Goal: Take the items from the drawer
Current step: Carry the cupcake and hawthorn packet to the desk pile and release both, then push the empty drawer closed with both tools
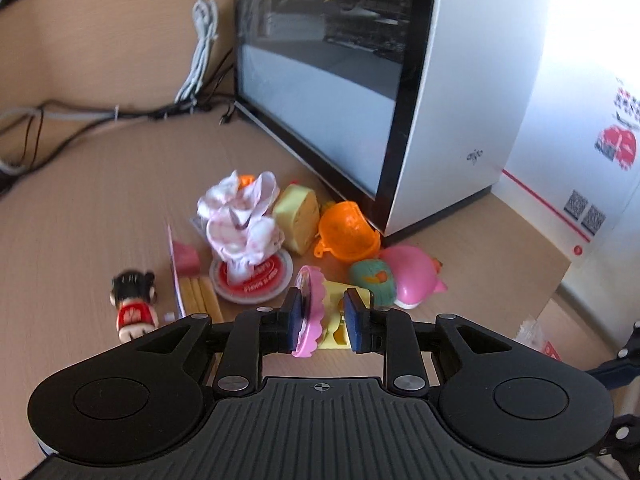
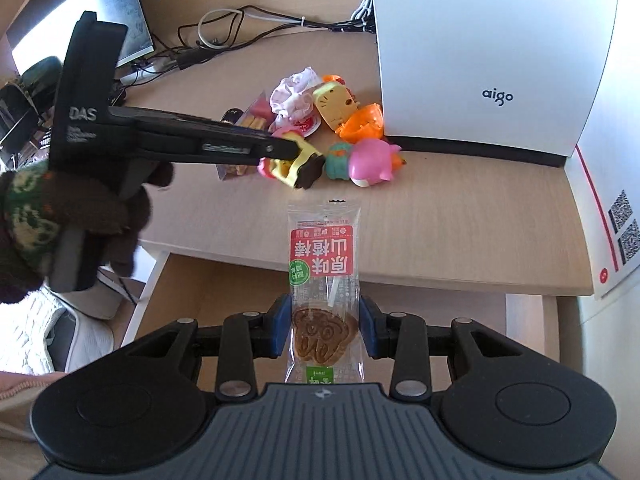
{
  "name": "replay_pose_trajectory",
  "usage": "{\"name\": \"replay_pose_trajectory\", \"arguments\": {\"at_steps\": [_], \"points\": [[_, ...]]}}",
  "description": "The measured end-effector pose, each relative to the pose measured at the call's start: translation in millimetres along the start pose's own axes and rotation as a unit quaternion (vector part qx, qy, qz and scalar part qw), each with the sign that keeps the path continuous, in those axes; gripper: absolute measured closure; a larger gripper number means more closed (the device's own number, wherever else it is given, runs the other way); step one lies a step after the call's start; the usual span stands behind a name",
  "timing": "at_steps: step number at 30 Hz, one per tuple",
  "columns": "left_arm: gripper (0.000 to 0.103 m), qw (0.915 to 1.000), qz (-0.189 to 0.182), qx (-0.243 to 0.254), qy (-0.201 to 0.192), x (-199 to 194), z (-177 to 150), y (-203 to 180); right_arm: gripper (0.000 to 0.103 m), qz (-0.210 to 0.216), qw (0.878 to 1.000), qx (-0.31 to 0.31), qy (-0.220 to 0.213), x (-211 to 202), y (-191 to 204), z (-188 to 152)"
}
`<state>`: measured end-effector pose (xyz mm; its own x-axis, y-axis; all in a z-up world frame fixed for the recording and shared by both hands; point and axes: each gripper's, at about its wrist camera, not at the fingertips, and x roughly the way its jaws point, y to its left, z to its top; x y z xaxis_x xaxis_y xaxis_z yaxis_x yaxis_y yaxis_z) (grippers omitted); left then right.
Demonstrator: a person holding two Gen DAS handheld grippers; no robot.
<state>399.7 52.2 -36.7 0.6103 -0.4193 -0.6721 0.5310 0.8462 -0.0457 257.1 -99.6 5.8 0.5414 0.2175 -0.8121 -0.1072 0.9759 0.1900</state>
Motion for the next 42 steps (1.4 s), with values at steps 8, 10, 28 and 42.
{"name": "replay_pose_trajectory", "arguments": {"at_steps": [8,10,28,42], "points": [[0.074,0.9994,0.003,-0.004,-0.035,-1.9,-10.8,6.4,0.068,-0.023,1.000,0.006,-0.013,18.8,-3.6,24.2],[0.075,0.9987,0.001,-0.016,-0.049,-9.1,-12.7,11.6,0.068,-0.030,0.999,0.003,-0.018,26.4,-1.5,32.8],[0.075,0.9843,0.075,-0.145,-0.067,-108.0,-47.9,63.7,0.068,-0.049,0.994,-0.055,-0.080,92.5,16.0,95.0],[0.075,0.9386,0.202,-0.280,-0.006,-188.3,-155.5,33.7,0.067,-0.020,0.985,-0.089,-0.147,48.8,36.2,66.2]]}}
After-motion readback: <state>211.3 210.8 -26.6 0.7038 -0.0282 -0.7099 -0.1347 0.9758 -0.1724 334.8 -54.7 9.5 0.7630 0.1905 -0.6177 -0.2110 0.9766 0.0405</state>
